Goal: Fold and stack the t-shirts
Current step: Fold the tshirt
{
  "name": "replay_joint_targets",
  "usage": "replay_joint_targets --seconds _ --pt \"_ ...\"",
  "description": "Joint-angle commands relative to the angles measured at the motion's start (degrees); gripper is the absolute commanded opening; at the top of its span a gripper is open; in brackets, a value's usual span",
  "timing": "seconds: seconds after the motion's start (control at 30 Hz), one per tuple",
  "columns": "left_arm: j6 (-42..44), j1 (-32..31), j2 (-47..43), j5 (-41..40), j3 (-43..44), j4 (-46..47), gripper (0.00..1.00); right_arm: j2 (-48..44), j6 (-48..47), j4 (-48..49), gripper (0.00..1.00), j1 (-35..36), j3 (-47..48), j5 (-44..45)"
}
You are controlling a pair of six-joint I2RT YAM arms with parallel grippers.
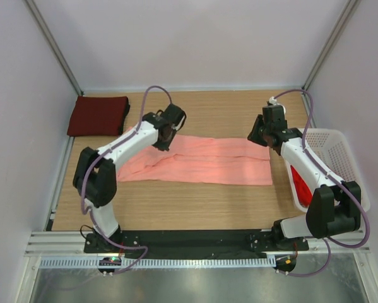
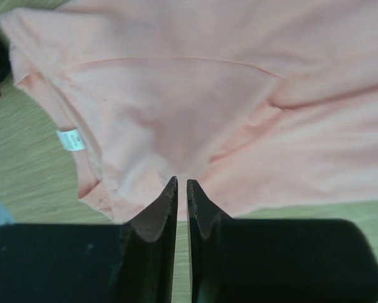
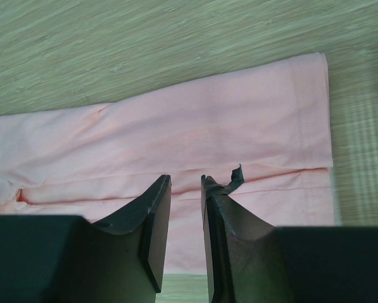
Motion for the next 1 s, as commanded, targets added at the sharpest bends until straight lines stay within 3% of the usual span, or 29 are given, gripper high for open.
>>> replay_joint_targets --seconds 0.0,0.37,0.5,0.97 --pt "2.8 -4.7 -6.1 4.4 -4.9 5.0 0.1 -0.2 -0.2 1.0 0.33 -0.1 0.0 -0.4" --pt "3.3 -5.1 3.4 1.9 -9.8 8.4 0.03 -1.2 -0.4 0.1 0.33 -0.3 1.1 -0.2" --pt "2.4 -4.5 6.2 -7.8 -8.3 10.5 0.1 -1.6 -0.8 -0.2 0.33 -0.5 1.0 -0.1" --pt "3.2 -3.0 7.7 -11.4 -8.8 15.0 0.21 0.1 -0.7 0.3 0.33 -0.7 1.2 -0.3"
